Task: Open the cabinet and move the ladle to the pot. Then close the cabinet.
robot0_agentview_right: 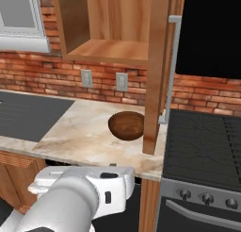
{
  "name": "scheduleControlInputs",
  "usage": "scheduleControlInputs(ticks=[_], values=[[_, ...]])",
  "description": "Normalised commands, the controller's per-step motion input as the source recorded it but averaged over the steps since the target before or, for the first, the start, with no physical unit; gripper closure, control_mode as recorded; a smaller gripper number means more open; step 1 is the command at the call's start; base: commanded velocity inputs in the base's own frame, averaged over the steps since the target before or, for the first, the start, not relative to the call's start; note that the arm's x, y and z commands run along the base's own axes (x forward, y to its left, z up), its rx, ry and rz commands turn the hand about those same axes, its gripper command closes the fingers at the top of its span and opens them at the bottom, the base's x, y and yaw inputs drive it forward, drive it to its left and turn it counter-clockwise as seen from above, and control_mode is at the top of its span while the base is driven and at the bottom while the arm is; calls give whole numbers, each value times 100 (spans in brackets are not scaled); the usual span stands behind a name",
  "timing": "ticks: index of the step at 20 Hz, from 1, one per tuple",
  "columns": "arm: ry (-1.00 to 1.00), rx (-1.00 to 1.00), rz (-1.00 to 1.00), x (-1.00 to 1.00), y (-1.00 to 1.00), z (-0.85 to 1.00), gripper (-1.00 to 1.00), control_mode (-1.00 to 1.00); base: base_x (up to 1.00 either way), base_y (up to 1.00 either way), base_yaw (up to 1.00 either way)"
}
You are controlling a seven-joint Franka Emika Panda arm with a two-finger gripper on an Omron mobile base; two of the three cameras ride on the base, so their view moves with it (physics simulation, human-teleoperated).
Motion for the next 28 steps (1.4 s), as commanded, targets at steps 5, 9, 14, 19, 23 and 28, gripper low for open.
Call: scheduleControlInputs(ticks=[5,9,14,19,23,28], values=[[-12,1,0,5,-63,0,-100,-100,0,0,0],[-11,7,3,23,-79,0,-100,-100,0,0,0],[-11,11,7,37,-73,0,-100,-100,0,0,0],[-13,17,14,42,-77,-8,-100,-100,0,0,0],[-16,22,23,30,-78,-17,-100,-100,0,0,0],[-18,23,25,30,-71,-15,-100,-100,0,0,0]])
